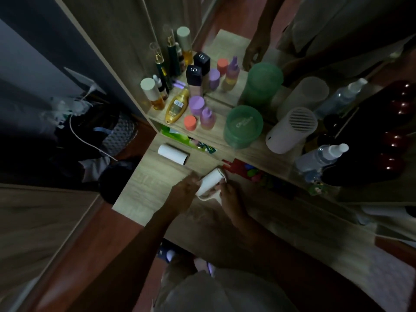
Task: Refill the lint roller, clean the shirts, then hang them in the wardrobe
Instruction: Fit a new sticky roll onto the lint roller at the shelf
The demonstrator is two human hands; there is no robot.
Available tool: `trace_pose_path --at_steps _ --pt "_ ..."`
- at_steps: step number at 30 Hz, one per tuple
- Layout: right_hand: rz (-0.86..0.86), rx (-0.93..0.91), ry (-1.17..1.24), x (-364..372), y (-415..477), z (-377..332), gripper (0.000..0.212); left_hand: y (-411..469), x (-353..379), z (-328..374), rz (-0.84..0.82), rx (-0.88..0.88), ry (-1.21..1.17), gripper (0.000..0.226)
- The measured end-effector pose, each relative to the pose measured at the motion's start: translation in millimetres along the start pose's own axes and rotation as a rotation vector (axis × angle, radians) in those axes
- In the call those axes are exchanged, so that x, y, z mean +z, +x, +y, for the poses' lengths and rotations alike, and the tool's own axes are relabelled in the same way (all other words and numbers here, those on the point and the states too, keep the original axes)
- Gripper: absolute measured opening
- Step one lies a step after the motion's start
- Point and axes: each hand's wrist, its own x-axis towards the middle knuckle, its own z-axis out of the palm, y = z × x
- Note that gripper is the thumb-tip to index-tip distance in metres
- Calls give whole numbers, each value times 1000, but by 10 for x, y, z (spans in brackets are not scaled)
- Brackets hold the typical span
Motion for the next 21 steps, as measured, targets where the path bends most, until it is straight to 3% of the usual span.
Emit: trace_pose_path --at_steps 1,3,4,6,7,9,11,13,14,15,17,21 --pt "-59 -84 -3 20 -34 15 44 -62 -22 -30 -1 -10 -2 37" --pt "27 -329 -251 86 87 236 49 -160 -59 -59 18 -11 -26 38" --pt "-4 -385 -292 53 49 167 40 -186 -69 -79 35 -11 -58 41" --pt "-200 -296 -458 -205 -105 -200 16 -241 -89 -50 52 -29 -117 43" --pt "-241 -269 -488 -238 -184 -243 27 -268 -94 -19 52 -43 -136 43" --pt "-81 -494 -463 -190 -171 -324 53 -311 -80 20 64 -44 -188 43" --pt "-194 -518 -473 -142 -168 -314 71 -354 -55 49 100 -51 -238 34" --pt "-140 -626 -667 -120 -205 -346 42 -398 -40 77 164 -77 -268 22" --pt "-121 -741 -752 -110 -174 -318 41 -413 -33 82 183 -88 -274 21" --pt "-205 -782 -871 -108 -187 -338 41 -428 -25 92 193 -99 -278 22" --pt "-279 -752 -1000 -67 -239 -413 39 -443 -7 110 225 -120 -280 29" --pt "-274 -673 -920 10 -288 -479 50 -457 42 127 321 -183 -279 35"
